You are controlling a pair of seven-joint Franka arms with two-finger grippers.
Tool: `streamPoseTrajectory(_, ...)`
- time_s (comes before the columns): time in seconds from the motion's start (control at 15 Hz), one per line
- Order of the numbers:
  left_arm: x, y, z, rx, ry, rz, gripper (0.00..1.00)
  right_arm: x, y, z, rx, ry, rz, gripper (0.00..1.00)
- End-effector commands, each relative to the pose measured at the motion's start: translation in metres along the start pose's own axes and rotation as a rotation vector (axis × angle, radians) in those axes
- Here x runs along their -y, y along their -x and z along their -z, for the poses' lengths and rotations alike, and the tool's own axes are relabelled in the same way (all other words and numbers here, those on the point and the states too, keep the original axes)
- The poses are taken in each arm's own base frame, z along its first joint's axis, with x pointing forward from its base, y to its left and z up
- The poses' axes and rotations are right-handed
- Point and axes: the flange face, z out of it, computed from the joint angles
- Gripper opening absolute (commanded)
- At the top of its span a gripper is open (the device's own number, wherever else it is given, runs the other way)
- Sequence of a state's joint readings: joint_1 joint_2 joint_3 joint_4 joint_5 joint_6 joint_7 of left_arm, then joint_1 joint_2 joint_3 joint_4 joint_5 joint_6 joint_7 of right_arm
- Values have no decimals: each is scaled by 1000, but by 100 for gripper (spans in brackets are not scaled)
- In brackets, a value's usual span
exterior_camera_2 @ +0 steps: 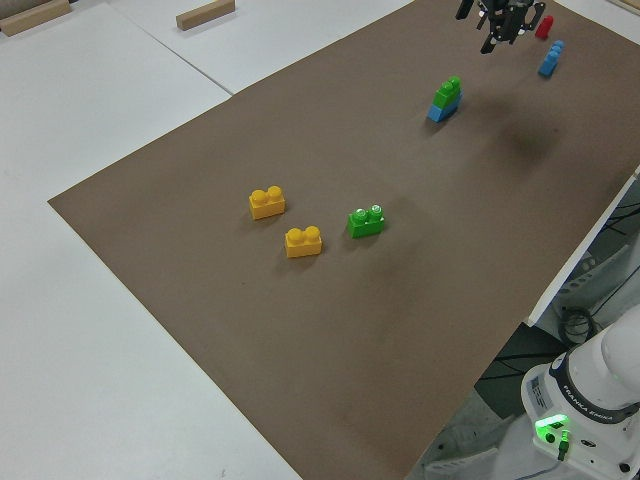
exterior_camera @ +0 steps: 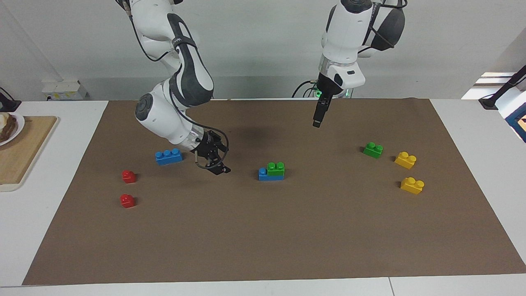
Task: Remove green block with left arm and hold with right
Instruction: 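Reach the right gripper to the blue block while the left gripper reaches the green block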
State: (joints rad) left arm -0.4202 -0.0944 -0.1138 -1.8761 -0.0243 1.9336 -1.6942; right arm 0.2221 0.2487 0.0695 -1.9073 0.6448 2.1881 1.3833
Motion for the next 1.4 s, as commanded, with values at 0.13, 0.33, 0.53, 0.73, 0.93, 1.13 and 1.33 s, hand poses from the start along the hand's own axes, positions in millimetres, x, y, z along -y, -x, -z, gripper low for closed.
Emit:
streamPoseTrajectory(0.13, -9, 38, -49, 26, 0, 205, 100, -4, 18, -40, 37, -26, -56, 94)
streamPoseTrajectory(0.33, -18, 55, -81, 32, -13, 275, 100, -10, 22, -68, 27, 13, -50, 94)
streamPoseTrajectory(0.53, -25, 65, -111, 35, -25, 353, 100, -12, 21, -87, 12, 9, -51, 94)
streamPoseTrajectory(0.73, -31, 72, -142, 36, -38, 382, 100, -20, 37, -116, 29, -31, -74, 94)
streamPoseTrajectory(0.93, -39, 71, -156, 38, -38, 430, 100, -20, 35, -126, 21, -47, -81, 94)
streamPoseTrajectory(1.13, -45, 71, -174, 37, -33, 470, 100, -21, 35, -136, 11, -53, -80, 94)
streamPoseTrajectory(1.33, -51, 70, -197, 27, -52, 475, 100, -20, 28, -145, -3, -65, -88, 94)
